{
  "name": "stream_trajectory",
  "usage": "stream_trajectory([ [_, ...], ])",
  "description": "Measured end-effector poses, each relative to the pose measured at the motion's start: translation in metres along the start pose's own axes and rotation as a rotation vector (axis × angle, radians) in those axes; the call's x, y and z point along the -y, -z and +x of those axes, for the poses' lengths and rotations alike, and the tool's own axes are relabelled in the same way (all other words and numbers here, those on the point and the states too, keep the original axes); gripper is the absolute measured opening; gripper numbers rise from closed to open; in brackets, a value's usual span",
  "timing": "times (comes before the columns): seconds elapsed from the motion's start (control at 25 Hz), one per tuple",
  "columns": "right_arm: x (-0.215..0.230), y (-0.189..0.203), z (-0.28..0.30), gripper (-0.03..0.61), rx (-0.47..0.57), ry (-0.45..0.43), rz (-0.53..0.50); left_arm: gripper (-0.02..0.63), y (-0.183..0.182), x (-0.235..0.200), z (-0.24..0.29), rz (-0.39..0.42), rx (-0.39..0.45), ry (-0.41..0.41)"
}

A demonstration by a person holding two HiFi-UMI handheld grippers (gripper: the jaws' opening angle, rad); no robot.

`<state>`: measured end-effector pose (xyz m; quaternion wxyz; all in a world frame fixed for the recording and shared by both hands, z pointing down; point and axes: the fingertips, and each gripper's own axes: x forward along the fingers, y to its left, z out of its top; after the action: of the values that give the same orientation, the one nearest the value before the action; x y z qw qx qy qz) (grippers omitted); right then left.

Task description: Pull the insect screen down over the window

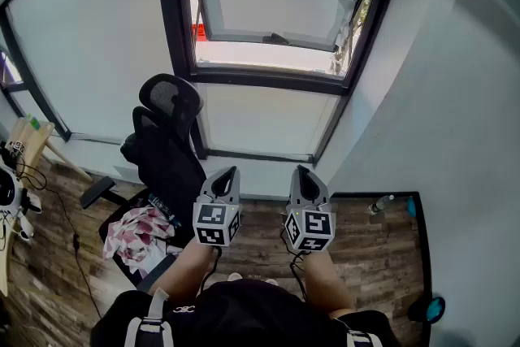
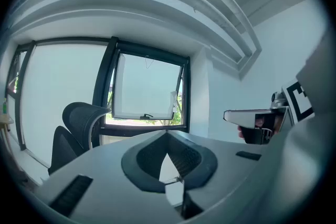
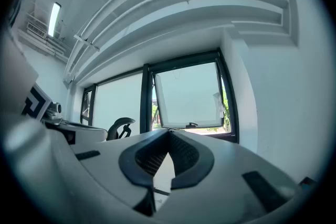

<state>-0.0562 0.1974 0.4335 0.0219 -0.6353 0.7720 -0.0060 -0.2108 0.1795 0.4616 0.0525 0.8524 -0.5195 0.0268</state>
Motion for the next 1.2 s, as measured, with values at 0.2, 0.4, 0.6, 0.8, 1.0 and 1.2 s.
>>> stream_trajectory([
  [0.2, 0.001, 0.005, -0.003, 0.002, -0.014, -0.007, 0.005, 0.003, 0.004, 0.000, -0.002, 0.004, -0.011, -0.009],
  [0.4, 0.010, 0.004, -0.001, 0.002, -0.002, -0.006, 0.030, 0.003, 0.005, 0.000, 0.003, 0.005, -0.019, -0.024],
  [0.6, 0.020, 0.007, 0.001, 0.003, -0.003, -0.014, -0.008, 0.003, 0.007, 0.004, 0.011, -0.003, -0.019, -0.050],
  [0.8, 0.042, 0.011, 0.004, 0.003, -0.007, -0.010, -0.057, 0.003, 0.002, 0.018, 0.028, -0.015, -0.013, -0.056],
  [1.0, 0.068, 0.014, 0.002, 0.003, -0.002, -0.022, -0.034, 0.003, 0.005, 0.038, 0.037, 0.010, -0.011, -0.071],
  [1.2, 0.088, 0.012, 0.001, 0.003, 0.002, -0.045, -0.038, 0.003, 0.007, 0.056, 0.046, 0.001, -0.005, -0.094],
])
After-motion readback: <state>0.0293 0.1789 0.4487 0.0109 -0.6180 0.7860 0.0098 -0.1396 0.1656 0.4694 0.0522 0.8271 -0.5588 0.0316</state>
